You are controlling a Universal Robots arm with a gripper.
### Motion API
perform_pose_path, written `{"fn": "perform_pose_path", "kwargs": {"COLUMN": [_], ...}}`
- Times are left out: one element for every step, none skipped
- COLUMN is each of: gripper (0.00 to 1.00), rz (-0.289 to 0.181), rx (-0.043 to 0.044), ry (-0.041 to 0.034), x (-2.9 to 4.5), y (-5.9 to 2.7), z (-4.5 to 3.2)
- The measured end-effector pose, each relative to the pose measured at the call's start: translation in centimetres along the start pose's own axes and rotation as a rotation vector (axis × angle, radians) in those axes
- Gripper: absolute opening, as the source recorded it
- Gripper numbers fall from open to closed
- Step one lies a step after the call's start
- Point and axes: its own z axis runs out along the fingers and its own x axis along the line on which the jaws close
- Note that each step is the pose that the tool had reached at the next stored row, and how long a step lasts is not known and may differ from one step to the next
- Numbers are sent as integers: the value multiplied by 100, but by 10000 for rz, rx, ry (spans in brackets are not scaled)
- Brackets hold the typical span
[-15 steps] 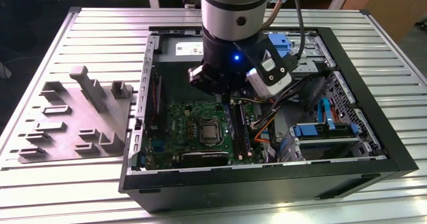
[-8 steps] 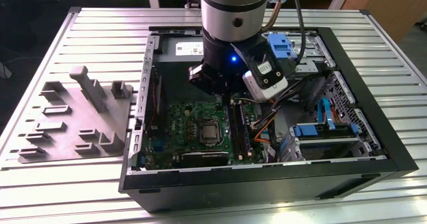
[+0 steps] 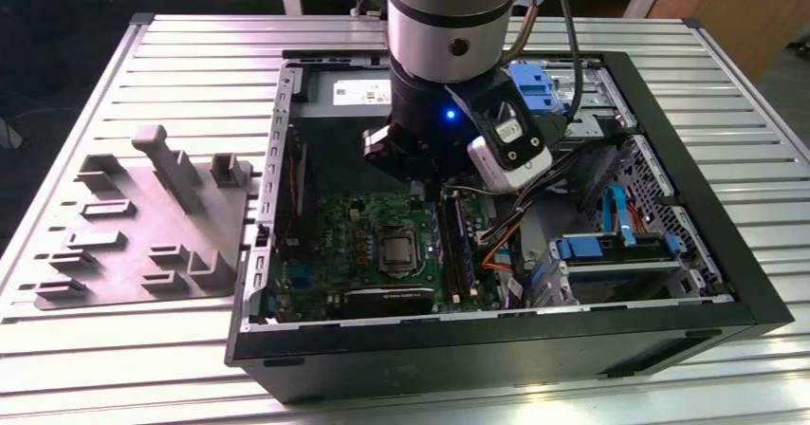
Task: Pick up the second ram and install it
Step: 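Insert the second ram into the second slot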
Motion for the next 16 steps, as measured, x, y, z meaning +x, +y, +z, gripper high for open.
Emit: {"fn": "perform_pose_path", "kwargs": {"gripper": [12, 12, 12, 12, 12, 12, 12, 12, 12, 12, 12, 12, 12, 12, 12, 12], "rz": [-16, -23, -24, -26, -26, -28, -27, -26, -26, -26, -26, -25, -26, -26, -26, -26], "rx": [-1, 0, -2, -3, -2, -2, -1, 0, 2, 1, -2, -4, -3, -3, -2, -2], "ry": [1, 2, 2, 2, 2, 2, 3, 3, 4, 3, 2, 1, 1, 2, 2, 2], "x": [-2, -2, -2, -4, -6, -10, -16, -22, -26, -31, -42, -55, -69, -83, -94, -105], "y": [-1, -1, -2, -2, -3, -4, -4, -4, -5, -5, -5, -6, -6, -7, -7, -7], "z": [8, 18, 29, 41, 52, 61, 68, 71, 72, 74, 77, 80, 81, 82, 83, 84]}}
